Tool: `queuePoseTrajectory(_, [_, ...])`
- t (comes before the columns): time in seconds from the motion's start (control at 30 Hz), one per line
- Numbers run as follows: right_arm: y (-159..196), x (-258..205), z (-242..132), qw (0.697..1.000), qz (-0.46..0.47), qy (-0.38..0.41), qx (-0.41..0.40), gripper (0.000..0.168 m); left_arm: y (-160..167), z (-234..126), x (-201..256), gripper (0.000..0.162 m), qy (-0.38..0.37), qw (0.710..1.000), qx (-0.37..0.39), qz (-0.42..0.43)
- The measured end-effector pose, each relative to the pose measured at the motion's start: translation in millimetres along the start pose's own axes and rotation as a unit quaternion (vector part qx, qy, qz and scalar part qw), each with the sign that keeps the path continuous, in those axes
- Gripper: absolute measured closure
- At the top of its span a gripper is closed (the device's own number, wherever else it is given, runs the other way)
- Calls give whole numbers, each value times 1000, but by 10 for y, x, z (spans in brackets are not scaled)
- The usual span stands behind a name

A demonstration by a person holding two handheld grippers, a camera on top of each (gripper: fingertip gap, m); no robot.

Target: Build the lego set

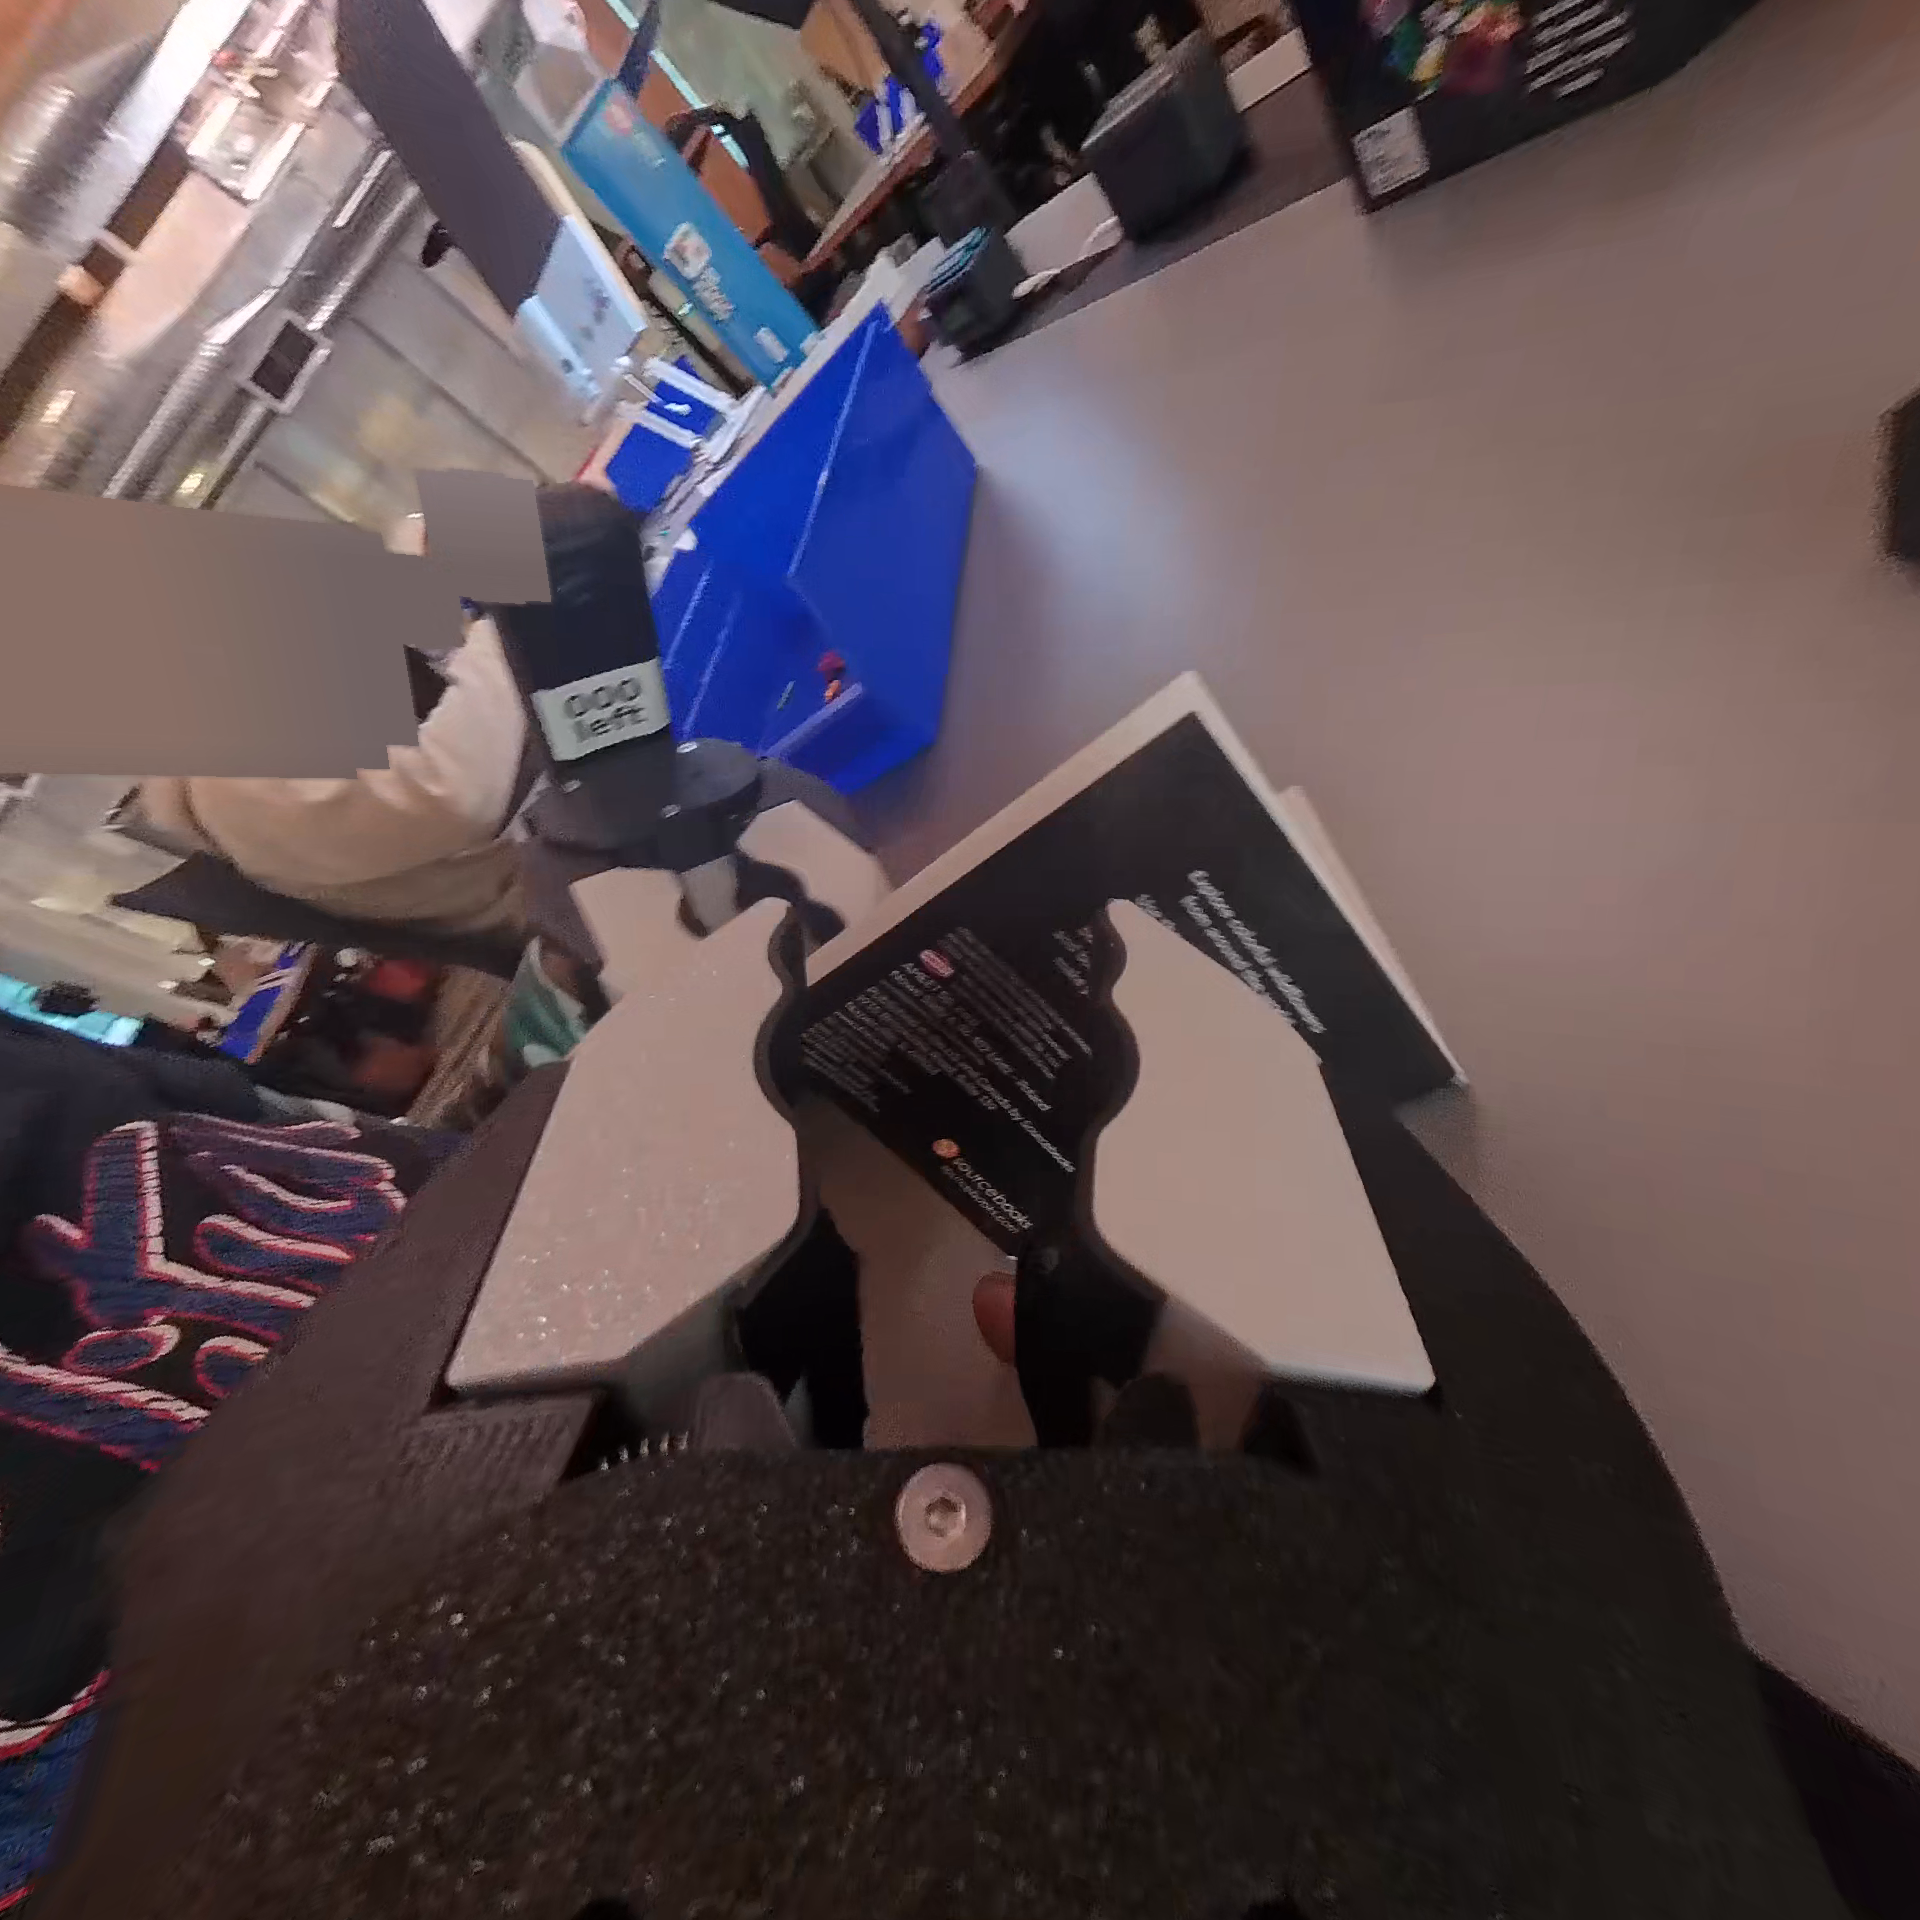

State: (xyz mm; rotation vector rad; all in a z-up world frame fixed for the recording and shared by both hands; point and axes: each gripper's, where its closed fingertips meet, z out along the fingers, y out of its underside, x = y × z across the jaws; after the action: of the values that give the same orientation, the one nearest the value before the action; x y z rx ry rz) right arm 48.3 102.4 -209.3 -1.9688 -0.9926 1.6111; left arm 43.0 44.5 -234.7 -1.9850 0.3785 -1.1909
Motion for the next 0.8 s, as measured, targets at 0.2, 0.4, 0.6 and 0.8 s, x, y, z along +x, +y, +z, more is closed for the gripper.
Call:
queuePoseTrajectory(0.2, [43, 24, -163, 999, 6, 44, -15, 104, 17, 252, 305, 122, 9, 993, 14, 115])
queuePoseTrajectory(0.4, [162, 49, -110, 996, -13, 66, -63, 128, 25, 439, 362, 120, 30, 993, 16, 110])
queuePoseTrajectory(0.6, [127, 76, -159, 998, 39, 31, -34, 144, 6, 469, 298, 120, 24, 995, 18, 99])
queuePoseTrajectory(0.8, [123, 60, -142, 998, 47, 26, -34, 135, -6, 485, 297, 120, 28, 995, 12, 100])
